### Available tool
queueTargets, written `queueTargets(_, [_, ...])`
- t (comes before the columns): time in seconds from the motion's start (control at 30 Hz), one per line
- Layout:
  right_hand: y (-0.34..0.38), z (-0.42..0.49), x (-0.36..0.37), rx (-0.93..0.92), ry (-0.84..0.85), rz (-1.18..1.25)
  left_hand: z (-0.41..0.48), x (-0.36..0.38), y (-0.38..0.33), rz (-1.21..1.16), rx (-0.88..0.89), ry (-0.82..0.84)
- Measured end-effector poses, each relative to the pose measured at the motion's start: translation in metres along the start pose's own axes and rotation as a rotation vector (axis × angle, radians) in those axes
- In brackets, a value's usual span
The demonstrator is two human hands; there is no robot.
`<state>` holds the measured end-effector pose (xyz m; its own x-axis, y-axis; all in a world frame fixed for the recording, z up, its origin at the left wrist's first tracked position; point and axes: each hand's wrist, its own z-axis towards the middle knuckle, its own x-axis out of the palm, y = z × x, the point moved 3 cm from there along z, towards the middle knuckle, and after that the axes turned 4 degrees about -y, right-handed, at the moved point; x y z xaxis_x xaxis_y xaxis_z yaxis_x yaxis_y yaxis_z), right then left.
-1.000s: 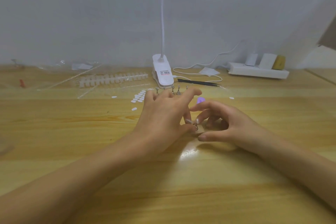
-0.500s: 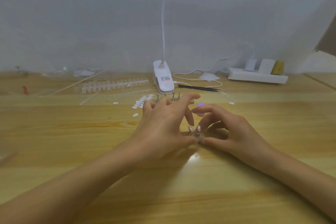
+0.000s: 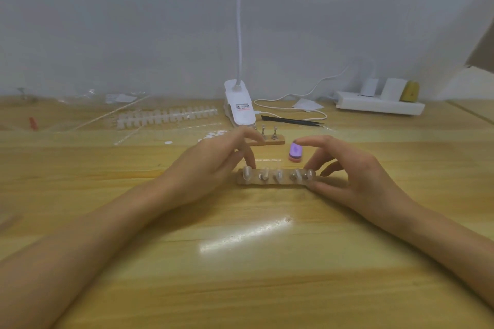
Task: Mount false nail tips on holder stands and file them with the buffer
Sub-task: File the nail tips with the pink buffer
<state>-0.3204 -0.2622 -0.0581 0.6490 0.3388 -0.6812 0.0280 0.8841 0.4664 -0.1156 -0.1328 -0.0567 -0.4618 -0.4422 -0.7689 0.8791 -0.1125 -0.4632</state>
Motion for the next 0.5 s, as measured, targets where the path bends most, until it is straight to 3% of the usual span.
queueTargets(0.3, [-0.005, -0.001, 0.001, 0.007, 0.004, 0.004, -0.002, 0.002, 0.006, 0.006, 0.037, -0.073])
queueTargets(0.5, [-0.006, -0.001, -0.002, -0.028, 0.009, -0.041, -0.002, -0.012, 0.016, 0.165, 0.007, -0.132])
